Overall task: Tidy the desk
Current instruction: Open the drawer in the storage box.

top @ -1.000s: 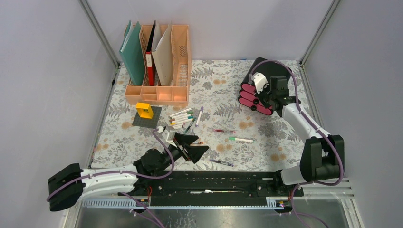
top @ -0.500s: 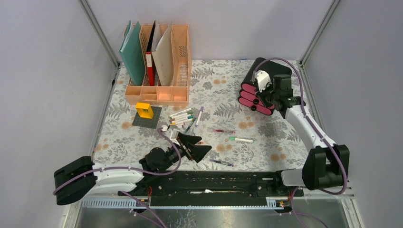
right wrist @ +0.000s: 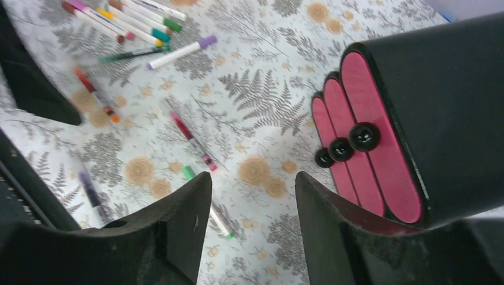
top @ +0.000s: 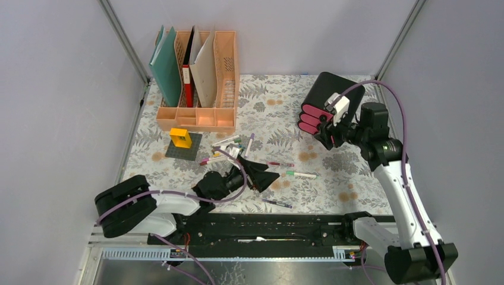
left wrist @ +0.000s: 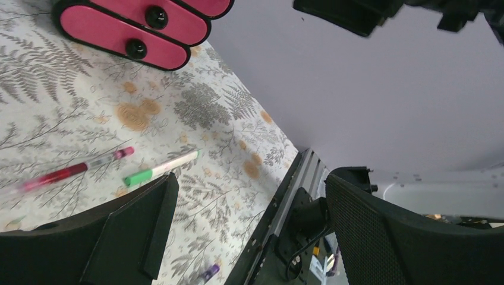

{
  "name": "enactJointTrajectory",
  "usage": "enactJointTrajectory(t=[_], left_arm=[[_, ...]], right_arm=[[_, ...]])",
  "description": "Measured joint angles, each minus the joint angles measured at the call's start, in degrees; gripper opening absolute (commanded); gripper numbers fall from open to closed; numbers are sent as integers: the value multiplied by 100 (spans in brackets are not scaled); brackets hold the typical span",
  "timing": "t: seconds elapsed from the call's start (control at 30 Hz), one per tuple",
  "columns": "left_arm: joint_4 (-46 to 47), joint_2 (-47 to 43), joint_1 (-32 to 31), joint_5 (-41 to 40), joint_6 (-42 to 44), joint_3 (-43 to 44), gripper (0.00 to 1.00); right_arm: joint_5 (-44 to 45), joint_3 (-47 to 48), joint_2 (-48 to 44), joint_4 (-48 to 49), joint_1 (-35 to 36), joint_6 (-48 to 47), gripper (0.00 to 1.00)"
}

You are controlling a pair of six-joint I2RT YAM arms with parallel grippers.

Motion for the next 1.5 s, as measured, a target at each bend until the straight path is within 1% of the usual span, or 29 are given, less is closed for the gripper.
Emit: enactJointTrajectory(t=[0.13, 0.2, 0.23, 0.3, 0.37, 0.4, 0.6, 0.8, 0.97, 1.03, 1.17, 1.27, 1.4, 1.5], left_arm=[[-74, 588, 151, 254, -251, 616, 99], [-116, 920, 229, 393, -372, 953, 99], [-138, 1113, 271, 470, -446, 1137, 99], [-175, 1517, 345, 592, -592, 1502, 99], [-223, 1969, 398, 678, -728, 1917, 99], [-260, 2197, 420, 713, -800, 2129, 99], [-474, 3414, 505, 855, -1152, 3287, 99], [-505, 4306, 614, 839, -1550, 4186, 97], [-503, 5077, 774, 741, -2052, 5001, 90], [-507, 5237, 831, 699, -2203, 5147, 86], [-710, 5709, 920, 605, -2564, 5718, 74], [-931, 6004, 968, 592, -2739, 6190, 71], [-1143, 6242, 986, 608, -2907, 6583, 70], [-1233, 6380, 999, 612, -3012, 6795, 67]], right_arm=[[-212, -393, -605, 144, 0, 199, 67], [-144, -599, -782, 210, 0, 240, 74], [-42, -686, -835, 249, 0, 269, 76], [195, -859, -911, 393, -17, 358, 76], [496, -1047, -1010, 575, -63, 492, 81], [616, -1119, -1062, 662, -92, 575, 81], [1545, -1482, -1491, 1375, -278, 1353, 85], [2352, -1631, -1681, 1912, -302, 1827, 85], [2643, -1690, -1805, 2055, -302, 1996, 85], [2673, -1694, -1829, 2096, -302, 2035, 85], [2684, -1694, -1851, 2159, -302, 2087, 85], [2682, -1698, -1851, 2159, -304, 2100, 85], [2682, -1716, -1853, 2159, -304, 2100, 85], [2682, -1720, -1853, 2159, -306, 2100, 85]])
